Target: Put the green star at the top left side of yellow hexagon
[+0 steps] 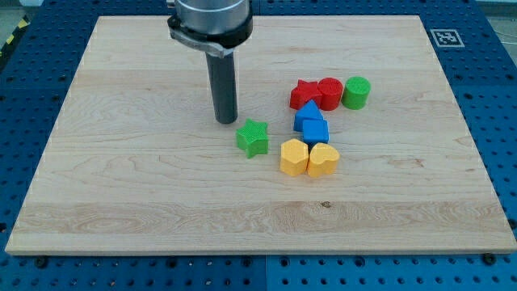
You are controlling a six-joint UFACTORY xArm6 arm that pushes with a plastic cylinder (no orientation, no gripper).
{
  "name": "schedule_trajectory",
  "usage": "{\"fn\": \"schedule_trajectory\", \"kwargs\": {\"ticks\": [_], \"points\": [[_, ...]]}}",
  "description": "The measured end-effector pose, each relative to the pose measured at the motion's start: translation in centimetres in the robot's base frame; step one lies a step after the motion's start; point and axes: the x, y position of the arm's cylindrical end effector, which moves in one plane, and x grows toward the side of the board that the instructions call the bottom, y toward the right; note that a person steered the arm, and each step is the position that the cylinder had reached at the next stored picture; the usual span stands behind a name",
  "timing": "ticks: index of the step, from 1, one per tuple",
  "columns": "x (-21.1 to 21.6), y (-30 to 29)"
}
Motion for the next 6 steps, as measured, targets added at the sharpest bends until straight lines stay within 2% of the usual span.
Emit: {"fn": "schedule_trajectory", "kwargs": {"ticks": [2,3,4,5,6], "points": [[0.7,2.4],[0.8,-0.2],[4.2,-2.2],[5.2,-2.0],[5.2,0.6]]}}
